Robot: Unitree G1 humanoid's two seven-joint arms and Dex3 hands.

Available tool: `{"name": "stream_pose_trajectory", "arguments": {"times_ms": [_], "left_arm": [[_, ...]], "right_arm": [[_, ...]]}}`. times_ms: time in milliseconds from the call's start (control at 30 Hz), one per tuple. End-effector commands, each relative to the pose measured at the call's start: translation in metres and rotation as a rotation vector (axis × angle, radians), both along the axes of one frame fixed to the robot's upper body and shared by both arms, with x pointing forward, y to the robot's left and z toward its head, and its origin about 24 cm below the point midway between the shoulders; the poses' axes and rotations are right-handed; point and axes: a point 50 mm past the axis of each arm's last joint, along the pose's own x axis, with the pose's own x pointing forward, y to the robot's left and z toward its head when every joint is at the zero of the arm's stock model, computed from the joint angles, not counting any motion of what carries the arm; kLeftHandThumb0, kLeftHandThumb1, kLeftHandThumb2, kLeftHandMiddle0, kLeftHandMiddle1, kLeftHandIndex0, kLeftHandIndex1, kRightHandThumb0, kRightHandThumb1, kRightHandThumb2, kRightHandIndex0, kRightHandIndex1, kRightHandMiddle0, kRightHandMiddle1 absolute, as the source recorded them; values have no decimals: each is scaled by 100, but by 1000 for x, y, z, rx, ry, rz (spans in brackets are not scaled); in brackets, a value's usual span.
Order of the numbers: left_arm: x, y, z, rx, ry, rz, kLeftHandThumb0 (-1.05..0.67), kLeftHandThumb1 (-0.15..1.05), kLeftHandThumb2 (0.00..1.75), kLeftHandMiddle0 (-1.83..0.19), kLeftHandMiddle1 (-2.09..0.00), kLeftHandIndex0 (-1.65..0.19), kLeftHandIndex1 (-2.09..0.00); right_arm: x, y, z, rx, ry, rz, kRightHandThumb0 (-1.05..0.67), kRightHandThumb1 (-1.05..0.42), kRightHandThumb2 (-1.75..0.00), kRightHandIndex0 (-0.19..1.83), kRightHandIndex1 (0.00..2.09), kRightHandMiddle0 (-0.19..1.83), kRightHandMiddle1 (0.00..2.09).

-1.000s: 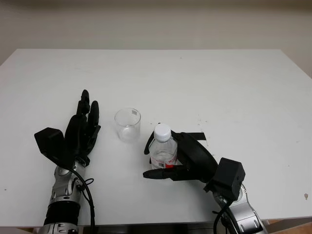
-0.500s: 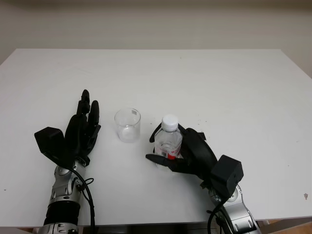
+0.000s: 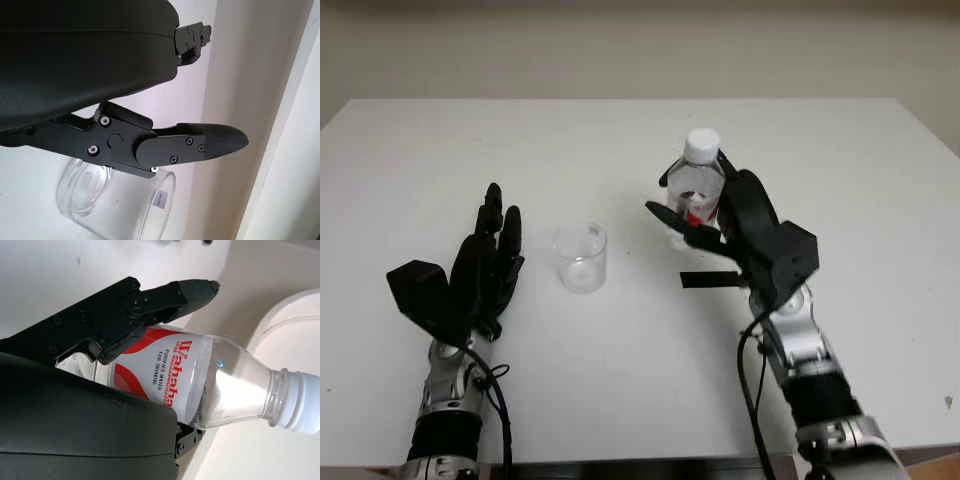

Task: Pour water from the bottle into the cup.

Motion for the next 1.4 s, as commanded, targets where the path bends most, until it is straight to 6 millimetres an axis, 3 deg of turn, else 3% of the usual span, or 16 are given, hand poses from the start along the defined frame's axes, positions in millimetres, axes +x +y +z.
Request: {"name": "stream_pose_trajectory", "arguments": {"times_ms": [0,200,600,933,1167,1367], "left_arm": [[-1,2,-3,3,16,4,-73,105,45,17,-5,19,-5],[-2,1,-3,8,15,4,-73,105,46,17,-5,19,-5],[-3,3,-3,-8,18,12,-73,105,45,16,-6,18,-5],[-3,1,-5,0,20,5,-73,105,46,17,-5,19,-5],[-2,1,-5,-2,19,4,-74,105,45,16,-5,18,-5],[-2,0,-5,1,17,3,-74,105,46,17,-5,19,-5]], "right_arm": [[9,0,11,-49,-45,-10,-33,-105,-31,158,209,134,209],[31,1,17,-322,-119,-51,-35,-105,-26,126,209,103,209],[43,17,23,-720,-328,-89,-38,-105,-17,122,209,87,209],[44,27,28,-761,-417,-84,-40,-105,-11,125,209,86,209],[45,33,35,-879,-532,-116,-43,-105,-19,136,209,89,209],[44,40,43,-953,-666,-110,-43,-105,-21,133,209,88,209]]}}
